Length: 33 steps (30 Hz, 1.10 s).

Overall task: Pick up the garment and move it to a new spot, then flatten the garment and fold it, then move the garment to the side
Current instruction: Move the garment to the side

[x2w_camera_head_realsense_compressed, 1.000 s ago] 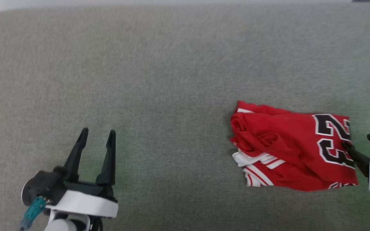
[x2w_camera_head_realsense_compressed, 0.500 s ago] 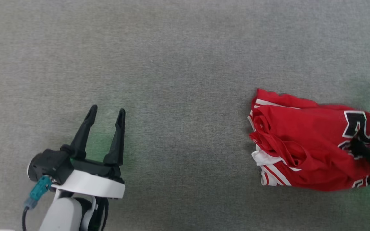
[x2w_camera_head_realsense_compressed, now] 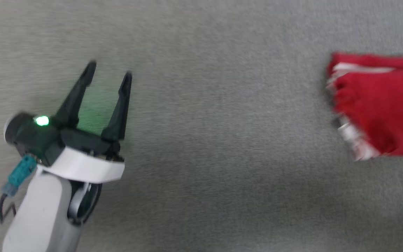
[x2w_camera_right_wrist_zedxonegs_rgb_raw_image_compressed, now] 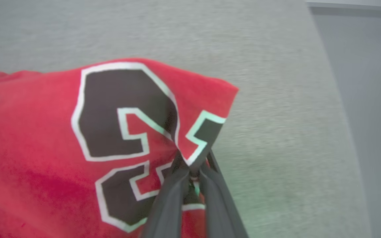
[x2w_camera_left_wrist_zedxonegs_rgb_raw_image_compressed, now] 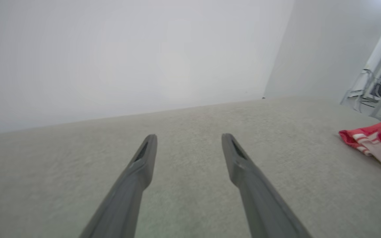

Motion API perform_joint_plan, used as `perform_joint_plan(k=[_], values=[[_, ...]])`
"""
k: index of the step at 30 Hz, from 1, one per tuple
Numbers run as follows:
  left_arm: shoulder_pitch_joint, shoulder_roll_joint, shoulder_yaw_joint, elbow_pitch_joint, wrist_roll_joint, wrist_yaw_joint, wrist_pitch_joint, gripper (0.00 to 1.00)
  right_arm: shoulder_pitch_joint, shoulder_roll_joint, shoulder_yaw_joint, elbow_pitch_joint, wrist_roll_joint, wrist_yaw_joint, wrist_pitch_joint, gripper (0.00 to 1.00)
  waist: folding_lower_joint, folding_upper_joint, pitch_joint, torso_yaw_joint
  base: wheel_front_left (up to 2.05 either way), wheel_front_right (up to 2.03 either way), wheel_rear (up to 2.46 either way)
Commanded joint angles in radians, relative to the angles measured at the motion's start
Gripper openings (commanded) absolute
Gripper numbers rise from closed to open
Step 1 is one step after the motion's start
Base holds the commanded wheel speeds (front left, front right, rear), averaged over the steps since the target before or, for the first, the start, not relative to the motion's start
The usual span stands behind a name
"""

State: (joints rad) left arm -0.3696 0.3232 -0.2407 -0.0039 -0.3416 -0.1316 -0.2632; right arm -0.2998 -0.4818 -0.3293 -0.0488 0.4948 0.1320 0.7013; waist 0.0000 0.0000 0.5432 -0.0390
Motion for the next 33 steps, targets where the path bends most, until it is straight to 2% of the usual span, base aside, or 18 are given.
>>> perform_joint_plan(k=[1, 4, 8, 13, 18, 24, 25, 26, 27, 28, 33], values=[[-0.021, 0.004, -0.005, -0.006, 0.003, 0.002, -0.002, 1.00, -0.021, -0.001, -0.007, 0.007, -0.010, -0.003, -0.013, 0.00, 0.0000, 0.0000, 0.055, -0.051, 0.00, 0.00, 0.00], [-0.092, 0.038, -0.033, -0.014, 0.005, 0.002, -0.002, 1.00, -0.087, -0.024, -0.060, 0.074, -0.049, -0.003, -0.068, 0.00, 0.0000, 0.0000, 0.097, -0.075, 0.00, 0.00, 0.00], [-0.181, 0.076, -0.054, -0.036, -0.006, 0.002, -0.002, 1.00, -0.199, -0.024, -0.123, 0.182, -0.097, -0.003, -0.136, 0.00, 0.0000, 0.0000, 0.151, -0.099, 0.00, 0.00, 0.00], [-0.268, 0.108, -0.073, -0.050, -0.009, 0.002, -0.002, 1.00, -0.336, -0.044, -0.215, 0.347, -0.181, -0.003, -0.240, 0.00, 0.0000, 0.0000, 0.197, -0.099, 0.00, 0.00, 0.00], [-0.311, 0.103, -0.085, -0.050, -0.015, 0.002, -0.002, 1.00, -0.451, -0.044, -0.260, 0.501, -0.253, -0.003, -0.358, 0.00, 0.0000, 0.0000, 0.214, -0.091, 0.00, 0.00, 0.00], [-0.305, 0.094, -0.086, -0.039, -0.013, 0.002, -0.002, 1.00, -0.522, -0.056, -0.243, 0.637, -0.323, -0.003, -0.489, 0.00, 0.0000, 0.0000, 0.195, -0.080, 0.00, 0.00, 0.00], [-0.297, 0.092, -0.083, -0.035, -0.012, 0.002, -0.002, 1.00, -0.528, -0.056, -0.240, 0.658, -0.333, -0.003, -0.506, 0.05, 0.0000, 0.0000, 0.186, -0.078, 0.00, 0.00, 0.00], [-0.288, 0.089, -0.079, -0.032, -0.012, 0.002, -0.002, 1.00, -0.529, -0.056, -0.233, 0.671, -0.344, -0.003, -0.523, 0.29, 0.0000, 0.0000, 0.176, -0.077, 0.00, 0.00, 0.00], [-0.279, 0.085, -0.078, -0.026, -0.012, 0.002, -0.002, 1.00, -0.530, -0.059, -0.227, 0.685, -0.349, -0.003, -0.541, 0.29, 0.0000, 0.0000, 0.162, -0.074, 0.00, 0.00, 0.00], [-0.270, 0.081, -0.076, -0.021, -0.012, 0.002, -0.002, 1.00, -0.528, -0.065, -0.216, 0.696, -0.355, -0.003, -0.558, 1.00, 0.0000, 0.0000, 0.150, -0.071, 0.00, 0.00, 0.00], [-0.203, 0.055, -0.046, 0.017, -0.019, 0.002, -0.002, 1.00, -0.482, -0.083, -0.112, 0.726, -0.353, -0.003, -0.622, 1.00, 0.0000, 0.0000, 0.056, -0.049, 0.00, 0.00, 0.00]])
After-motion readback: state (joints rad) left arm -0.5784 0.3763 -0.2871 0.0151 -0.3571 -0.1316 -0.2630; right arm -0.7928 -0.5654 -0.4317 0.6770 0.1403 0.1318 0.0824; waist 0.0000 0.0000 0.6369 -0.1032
